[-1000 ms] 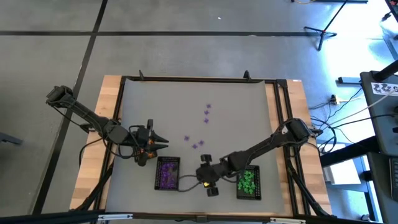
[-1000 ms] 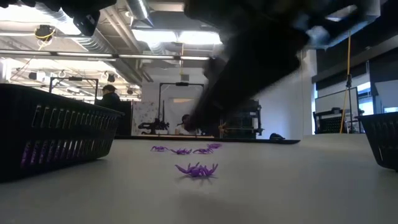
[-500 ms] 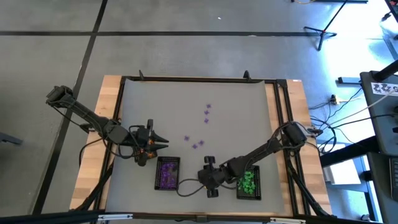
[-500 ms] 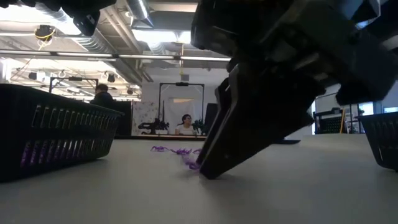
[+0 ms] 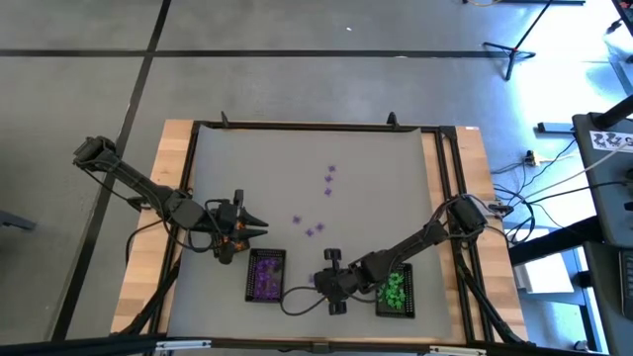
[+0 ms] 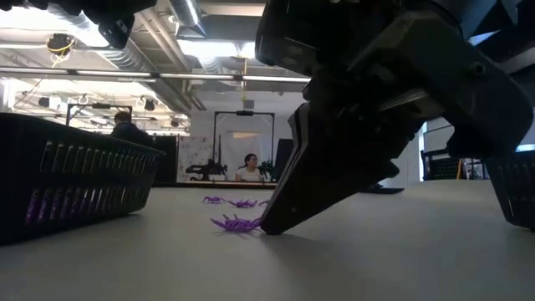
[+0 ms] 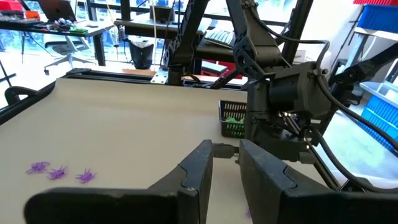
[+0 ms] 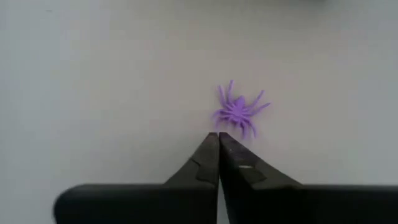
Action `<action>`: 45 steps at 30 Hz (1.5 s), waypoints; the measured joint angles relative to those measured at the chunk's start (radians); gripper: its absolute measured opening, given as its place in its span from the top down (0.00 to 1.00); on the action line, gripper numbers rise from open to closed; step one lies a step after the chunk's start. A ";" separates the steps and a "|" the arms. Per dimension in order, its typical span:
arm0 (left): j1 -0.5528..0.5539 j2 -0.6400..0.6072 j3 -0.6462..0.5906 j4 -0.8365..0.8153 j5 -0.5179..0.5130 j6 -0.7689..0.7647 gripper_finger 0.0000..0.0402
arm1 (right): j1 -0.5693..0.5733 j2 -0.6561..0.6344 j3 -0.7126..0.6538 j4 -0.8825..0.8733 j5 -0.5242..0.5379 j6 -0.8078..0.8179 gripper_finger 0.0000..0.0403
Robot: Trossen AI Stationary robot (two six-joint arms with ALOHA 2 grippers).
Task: Sort Halloween decoration
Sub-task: Put the purple spider toy into the bottom left black basket
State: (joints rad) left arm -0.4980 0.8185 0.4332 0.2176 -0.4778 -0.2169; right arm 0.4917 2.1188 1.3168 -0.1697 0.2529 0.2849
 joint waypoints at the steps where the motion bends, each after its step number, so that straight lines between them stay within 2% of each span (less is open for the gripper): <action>1: 0.000 0.000 0.000 0.000 0.000 0.000 0.81 | 0.000 0.000 0.000 0.001 0.007 -0.001 0.96; 15: 0.000 0.000 0.000 0.000 0.000 0.000 0.81 | -0.002 0.008 0.147 -0.077 0.068 -0.115 1.00; 23: 0.000 0.000 0.000 0.000 0.000 0.000 0.81 | -0.003 0.008 0.184 -0.107 0.060 -0.134 0.99; 27: 0.000 0.000 0.000 0.000 0.000 0.000 0.81 | -0.017 0.041 0.184 -0.104 0.040 -0.100 0.92; 35: 0.000 0.000 0.000 0.000 0.000 0.000 0.81 | -0.025 0.090 0.185 -0.092 0.054 -0.038 0.64; 38: 0.000 0.000 0.000 0.000 0.000 0.000 0.81 | -0.030 0.090 0.182 -0.098 0.055 -0.014 0.57; 41: 0.000 0.000 0.000 0.000 0.000 0.000 0.81 | -0.033 0.090 0.181 -0.115 0.076 0.000 0.56; 45: 0.000 0.000 0.000 0.000 0.000 0.000 0.81 | -0.033 0.089 0.182 -0.149 0.078 -0.001 0.67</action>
State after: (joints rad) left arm -0.4980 0.8187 0.4332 0.2176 -0.4778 -0.2169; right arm 0.4583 2.2078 1.4990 -0.3188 0.3309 0.2844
